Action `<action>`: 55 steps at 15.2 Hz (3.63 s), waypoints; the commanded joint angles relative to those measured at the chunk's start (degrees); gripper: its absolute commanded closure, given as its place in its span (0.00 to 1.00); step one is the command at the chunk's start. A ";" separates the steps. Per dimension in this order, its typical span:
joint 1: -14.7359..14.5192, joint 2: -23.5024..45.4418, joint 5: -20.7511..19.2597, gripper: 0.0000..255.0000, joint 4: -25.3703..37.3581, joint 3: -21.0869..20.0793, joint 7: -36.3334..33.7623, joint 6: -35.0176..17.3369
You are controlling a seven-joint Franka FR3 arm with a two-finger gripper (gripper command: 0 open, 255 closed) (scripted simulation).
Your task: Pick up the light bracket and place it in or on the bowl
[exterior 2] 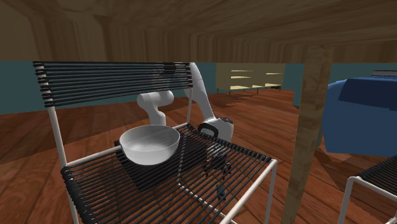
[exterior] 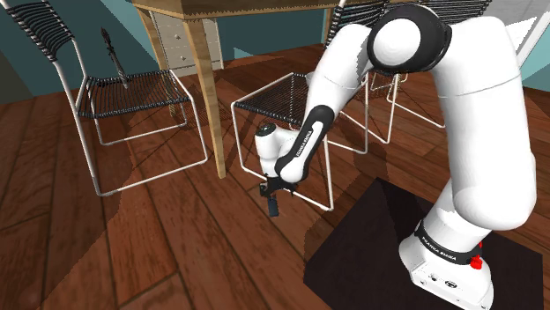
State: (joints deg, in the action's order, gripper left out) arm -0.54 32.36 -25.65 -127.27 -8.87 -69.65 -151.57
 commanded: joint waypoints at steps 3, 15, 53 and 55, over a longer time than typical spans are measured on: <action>-1.18 7.12 -0.03 0.00 6.20 0.77 -2.32 -4.67; -2.55 12.95 -1.52 0.00 8.91 2.92 -3.51 -8.01; 3.15 -6.08 5.25 1.00 1.47 -4.42 2.56 3.78; 3.55 -7.49 6.02 1.00 1.21 -4.98 3.18 4.89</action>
State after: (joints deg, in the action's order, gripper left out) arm 2.71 25.67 -20.04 -125.80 -13.57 -66.90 -147.21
